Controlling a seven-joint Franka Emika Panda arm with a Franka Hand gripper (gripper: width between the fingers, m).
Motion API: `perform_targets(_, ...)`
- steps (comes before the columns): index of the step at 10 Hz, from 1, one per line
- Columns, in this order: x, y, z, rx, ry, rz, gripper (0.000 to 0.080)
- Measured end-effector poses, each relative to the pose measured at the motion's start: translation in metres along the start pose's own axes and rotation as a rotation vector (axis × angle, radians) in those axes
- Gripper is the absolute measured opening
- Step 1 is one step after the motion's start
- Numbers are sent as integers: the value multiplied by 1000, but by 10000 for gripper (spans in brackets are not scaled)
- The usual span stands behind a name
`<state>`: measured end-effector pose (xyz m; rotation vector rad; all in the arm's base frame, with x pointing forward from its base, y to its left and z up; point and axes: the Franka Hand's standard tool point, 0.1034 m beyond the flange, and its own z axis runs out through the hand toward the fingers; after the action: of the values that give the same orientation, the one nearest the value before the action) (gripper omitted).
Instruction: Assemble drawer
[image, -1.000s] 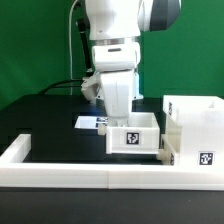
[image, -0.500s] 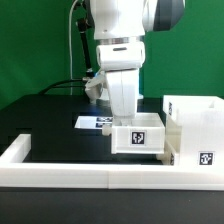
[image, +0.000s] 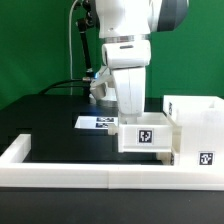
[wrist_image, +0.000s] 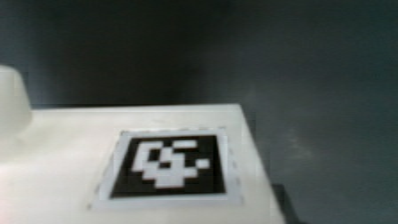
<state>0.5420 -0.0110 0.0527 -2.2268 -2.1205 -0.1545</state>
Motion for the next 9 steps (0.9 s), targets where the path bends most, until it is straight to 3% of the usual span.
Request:
perform_targets(1,-2,0,3,-30,3,5,42)
perform_targets(5,-2,-1,4,-25,-1,1,42)
perform_targets(6,0,-1,3,-20,-1,-4,42)
perform_targets(7,-2,-4,3,24,-4,-3,42)
perform_targets(9,-2,-2,-1,34,-7,-5,42)
